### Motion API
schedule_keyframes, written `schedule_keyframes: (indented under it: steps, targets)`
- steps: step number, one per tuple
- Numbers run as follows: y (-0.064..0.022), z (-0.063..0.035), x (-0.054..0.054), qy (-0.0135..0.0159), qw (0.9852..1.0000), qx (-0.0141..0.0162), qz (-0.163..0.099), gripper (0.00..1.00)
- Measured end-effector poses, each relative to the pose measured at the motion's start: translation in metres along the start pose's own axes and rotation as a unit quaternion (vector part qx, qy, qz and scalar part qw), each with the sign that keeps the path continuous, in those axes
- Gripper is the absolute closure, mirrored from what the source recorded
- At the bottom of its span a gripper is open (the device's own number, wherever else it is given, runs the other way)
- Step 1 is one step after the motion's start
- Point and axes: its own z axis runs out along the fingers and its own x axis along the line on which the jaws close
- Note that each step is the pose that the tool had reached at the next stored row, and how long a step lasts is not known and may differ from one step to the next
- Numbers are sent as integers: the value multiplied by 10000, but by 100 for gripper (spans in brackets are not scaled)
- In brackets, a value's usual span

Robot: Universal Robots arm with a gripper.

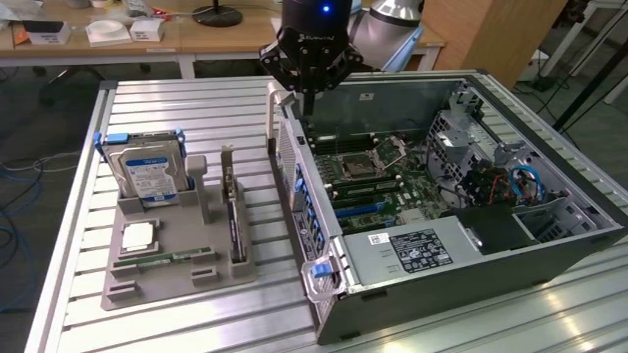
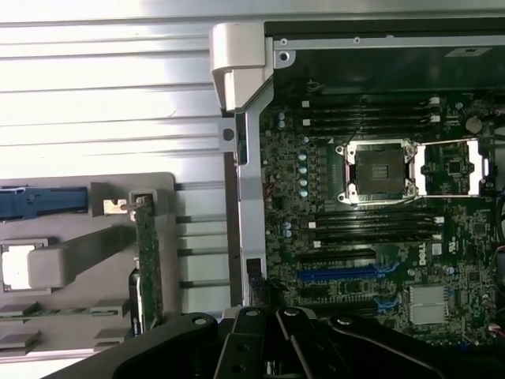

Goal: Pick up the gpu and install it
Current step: 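Reach for the gpu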

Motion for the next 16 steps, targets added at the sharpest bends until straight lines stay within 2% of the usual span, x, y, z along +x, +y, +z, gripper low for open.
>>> schedule_keyframes:
  steps: [16]
  targets:
    - [-29,-3,101,0,10000,0,0,89]
